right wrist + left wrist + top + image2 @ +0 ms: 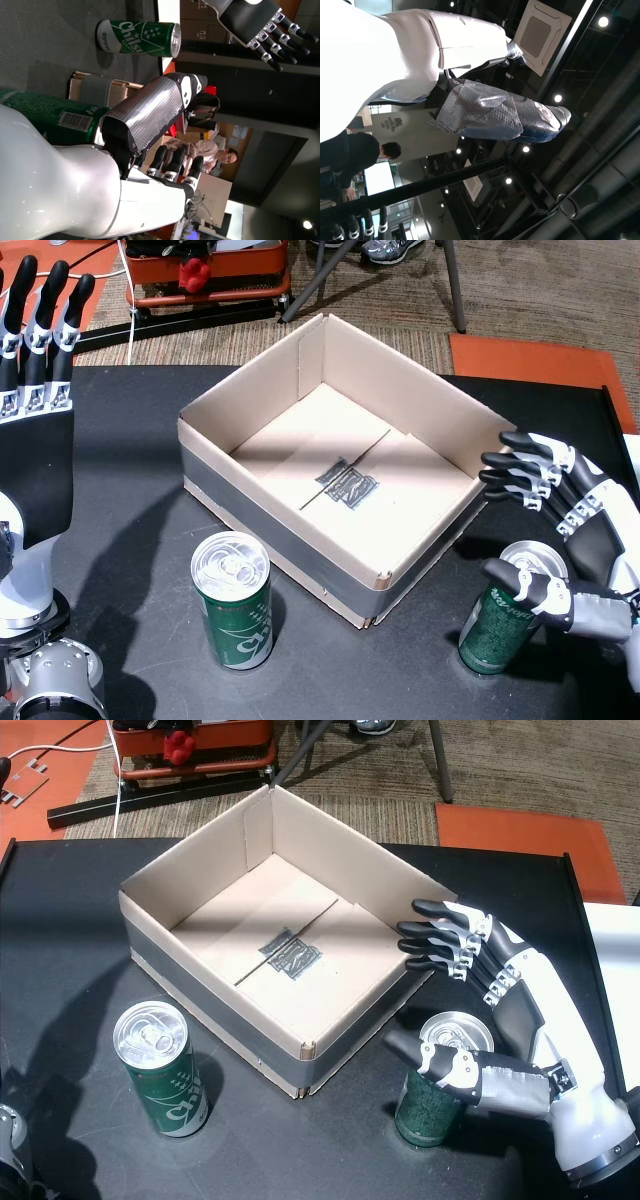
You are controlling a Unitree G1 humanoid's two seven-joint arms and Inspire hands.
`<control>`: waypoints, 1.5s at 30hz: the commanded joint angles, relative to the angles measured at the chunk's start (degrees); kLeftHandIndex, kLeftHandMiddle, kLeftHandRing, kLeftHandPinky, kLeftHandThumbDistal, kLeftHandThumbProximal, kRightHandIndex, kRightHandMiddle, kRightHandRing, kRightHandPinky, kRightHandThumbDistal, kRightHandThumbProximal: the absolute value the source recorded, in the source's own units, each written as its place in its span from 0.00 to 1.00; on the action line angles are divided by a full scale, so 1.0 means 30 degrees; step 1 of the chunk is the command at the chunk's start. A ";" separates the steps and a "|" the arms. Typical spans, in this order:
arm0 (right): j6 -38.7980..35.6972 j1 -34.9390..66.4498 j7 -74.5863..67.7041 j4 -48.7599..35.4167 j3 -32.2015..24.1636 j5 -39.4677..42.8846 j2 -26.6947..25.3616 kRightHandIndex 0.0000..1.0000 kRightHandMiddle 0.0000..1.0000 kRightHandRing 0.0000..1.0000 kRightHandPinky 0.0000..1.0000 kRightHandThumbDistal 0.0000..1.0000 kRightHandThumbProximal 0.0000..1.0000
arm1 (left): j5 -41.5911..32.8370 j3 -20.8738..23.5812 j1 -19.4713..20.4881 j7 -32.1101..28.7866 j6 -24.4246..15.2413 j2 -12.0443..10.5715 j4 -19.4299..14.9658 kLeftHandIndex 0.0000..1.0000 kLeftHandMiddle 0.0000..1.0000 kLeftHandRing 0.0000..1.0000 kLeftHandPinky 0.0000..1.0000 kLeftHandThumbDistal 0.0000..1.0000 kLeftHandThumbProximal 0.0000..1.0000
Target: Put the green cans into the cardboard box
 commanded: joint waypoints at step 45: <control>-0.0751 -0.1989 -0.0181 0.7917 0.0387 -0.1387 -0.0077 0.69 0.72 0.75 0.77 0.91 0.13 | 0.0607 -0.0612 0.0870 0.1706 0.0907 -0.0154 -0.1845 1.00 1.00 1.00 1.00 0.59 0.81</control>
